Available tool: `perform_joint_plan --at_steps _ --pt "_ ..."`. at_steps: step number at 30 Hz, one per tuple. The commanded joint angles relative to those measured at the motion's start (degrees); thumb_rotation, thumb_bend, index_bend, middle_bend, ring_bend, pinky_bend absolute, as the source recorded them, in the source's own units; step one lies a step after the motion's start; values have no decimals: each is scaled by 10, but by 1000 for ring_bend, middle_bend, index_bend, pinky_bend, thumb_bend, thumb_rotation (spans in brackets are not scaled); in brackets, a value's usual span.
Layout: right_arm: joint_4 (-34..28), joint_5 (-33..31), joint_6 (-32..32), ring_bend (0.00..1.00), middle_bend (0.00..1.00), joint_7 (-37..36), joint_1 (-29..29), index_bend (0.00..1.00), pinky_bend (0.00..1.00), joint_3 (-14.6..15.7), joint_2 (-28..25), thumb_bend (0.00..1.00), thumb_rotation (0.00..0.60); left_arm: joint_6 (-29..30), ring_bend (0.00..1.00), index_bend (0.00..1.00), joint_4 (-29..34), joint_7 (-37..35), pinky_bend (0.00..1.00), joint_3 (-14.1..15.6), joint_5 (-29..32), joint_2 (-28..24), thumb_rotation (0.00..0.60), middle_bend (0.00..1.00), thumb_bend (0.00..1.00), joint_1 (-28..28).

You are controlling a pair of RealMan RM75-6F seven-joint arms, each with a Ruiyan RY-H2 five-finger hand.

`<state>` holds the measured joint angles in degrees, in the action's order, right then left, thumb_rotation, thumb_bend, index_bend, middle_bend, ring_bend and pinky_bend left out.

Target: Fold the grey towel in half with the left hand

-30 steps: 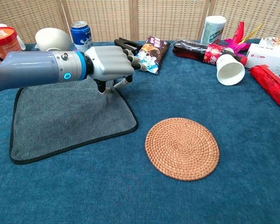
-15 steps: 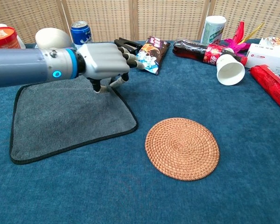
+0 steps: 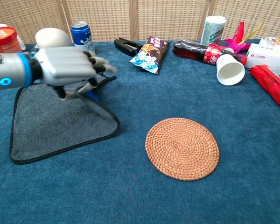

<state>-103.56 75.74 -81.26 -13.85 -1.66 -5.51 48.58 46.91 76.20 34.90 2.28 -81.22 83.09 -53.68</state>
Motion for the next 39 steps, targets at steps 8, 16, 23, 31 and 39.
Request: perform_joint_plan --at_steps 8,16,23,31,39 --pt "0 3 5 0 0 0 2 0 0 3 -1 0 600 43 0 601 11 -32 138 43 -30 -21 600 0 474 59" --pt "0 3 8 0 0 -2 4 0 0 4 -1 0 600 55 0 601 -4 -52 138 50 -38 -25 600 0 473 85" --pt "0 1 9 0 0 0 5 0 0 4 0 0 600 59 0 601 -14 -66 139 50 -42 -28 600 0 473 97" --pt "0 2 9 0 0 3 5 0 0 5 1 0 600 67 0 601 -17 -80 140 45 -54 -38 600 0 472 105" --pt "-2 2 6 0 0 5 5 0 0 6 1 0 600 66 0 601 -20 -86 141 46 -62 -45 600 0 473 114"
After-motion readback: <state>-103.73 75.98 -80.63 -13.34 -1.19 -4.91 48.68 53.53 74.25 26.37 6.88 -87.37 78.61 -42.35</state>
